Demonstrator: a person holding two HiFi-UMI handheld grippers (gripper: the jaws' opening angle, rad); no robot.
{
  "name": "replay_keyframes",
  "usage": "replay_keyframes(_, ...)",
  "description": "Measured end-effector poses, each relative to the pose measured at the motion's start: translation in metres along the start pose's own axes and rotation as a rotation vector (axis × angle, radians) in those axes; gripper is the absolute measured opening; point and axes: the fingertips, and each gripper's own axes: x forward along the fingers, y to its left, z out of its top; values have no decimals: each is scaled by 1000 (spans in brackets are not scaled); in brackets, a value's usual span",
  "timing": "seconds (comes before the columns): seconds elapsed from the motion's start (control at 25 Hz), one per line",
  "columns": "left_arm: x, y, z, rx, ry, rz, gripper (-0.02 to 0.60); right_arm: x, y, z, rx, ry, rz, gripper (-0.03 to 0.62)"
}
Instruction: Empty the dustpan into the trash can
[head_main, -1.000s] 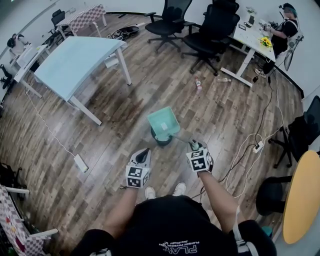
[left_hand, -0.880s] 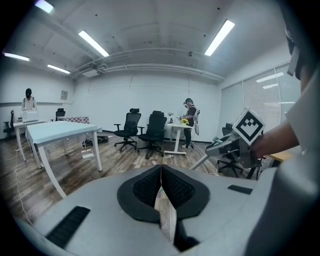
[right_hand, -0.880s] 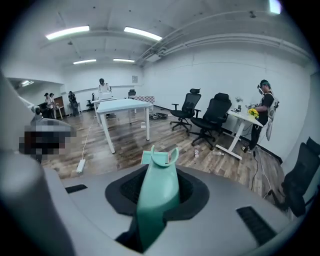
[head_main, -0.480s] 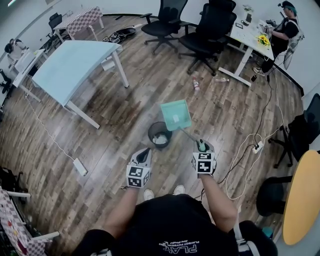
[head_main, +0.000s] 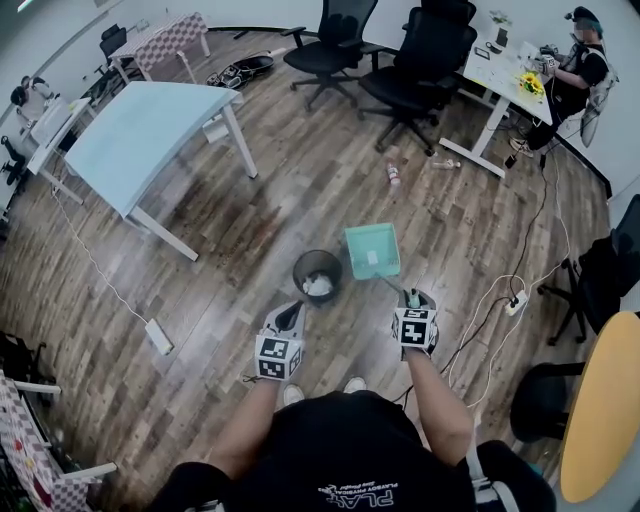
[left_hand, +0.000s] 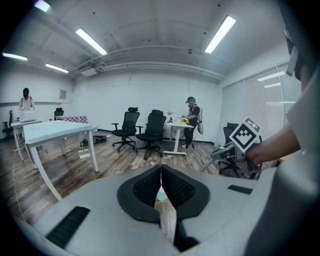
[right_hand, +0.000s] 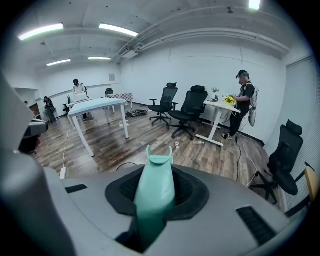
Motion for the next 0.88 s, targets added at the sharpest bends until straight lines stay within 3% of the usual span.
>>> replay_keyframes(0.32, 18, -11, 15, -20, -25, 12, 23, 32, -19, -38, 33, 112, 3, 97)
replay_keyframes(0.88, 22, -33, -10, -67, 6, 10, 23, 69, -6, -92, 86, 261, 7, 97)
